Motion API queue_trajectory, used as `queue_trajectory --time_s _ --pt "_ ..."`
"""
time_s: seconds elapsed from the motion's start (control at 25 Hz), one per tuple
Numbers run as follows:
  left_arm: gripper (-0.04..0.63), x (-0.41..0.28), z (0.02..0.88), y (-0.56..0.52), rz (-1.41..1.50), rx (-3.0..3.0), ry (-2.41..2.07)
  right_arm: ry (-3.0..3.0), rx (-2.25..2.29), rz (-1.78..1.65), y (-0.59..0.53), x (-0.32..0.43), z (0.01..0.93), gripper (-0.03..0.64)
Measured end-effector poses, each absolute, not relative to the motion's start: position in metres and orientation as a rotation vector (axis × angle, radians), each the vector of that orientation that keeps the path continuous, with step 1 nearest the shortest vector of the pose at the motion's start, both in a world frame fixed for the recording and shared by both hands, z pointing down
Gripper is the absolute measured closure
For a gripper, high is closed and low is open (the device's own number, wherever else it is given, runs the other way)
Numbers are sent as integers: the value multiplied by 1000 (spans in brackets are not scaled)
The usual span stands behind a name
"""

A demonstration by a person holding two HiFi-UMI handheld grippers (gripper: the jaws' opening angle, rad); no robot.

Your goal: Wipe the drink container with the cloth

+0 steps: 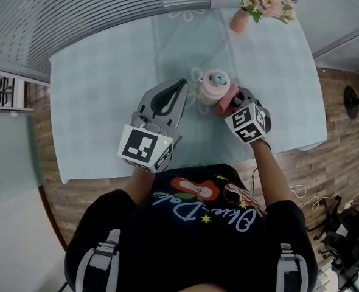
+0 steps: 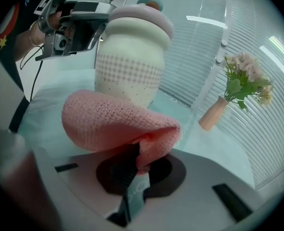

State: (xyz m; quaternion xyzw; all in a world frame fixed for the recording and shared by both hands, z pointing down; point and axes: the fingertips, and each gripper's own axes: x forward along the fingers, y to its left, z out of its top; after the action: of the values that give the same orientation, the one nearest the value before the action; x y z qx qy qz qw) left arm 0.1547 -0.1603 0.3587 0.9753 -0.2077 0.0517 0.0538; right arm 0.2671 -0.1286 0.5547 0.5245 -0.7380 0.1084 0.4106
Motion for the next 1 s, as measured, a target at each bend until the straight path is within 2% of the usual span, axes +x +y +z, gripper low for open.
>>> queue_trajectory --time_s 0.24,0.56,1.0 --pt "592 145 349 -160 155 2931 -812 -1950 1392 246 -120 276 535 604" --pt "592 134 338 -155 165 2900 -1005 -2029 1478 25 -124 320 467 604" --pt "592 119 329 -146 152 2850 -1199 -2313 1336 -199 -170 300 412 604"
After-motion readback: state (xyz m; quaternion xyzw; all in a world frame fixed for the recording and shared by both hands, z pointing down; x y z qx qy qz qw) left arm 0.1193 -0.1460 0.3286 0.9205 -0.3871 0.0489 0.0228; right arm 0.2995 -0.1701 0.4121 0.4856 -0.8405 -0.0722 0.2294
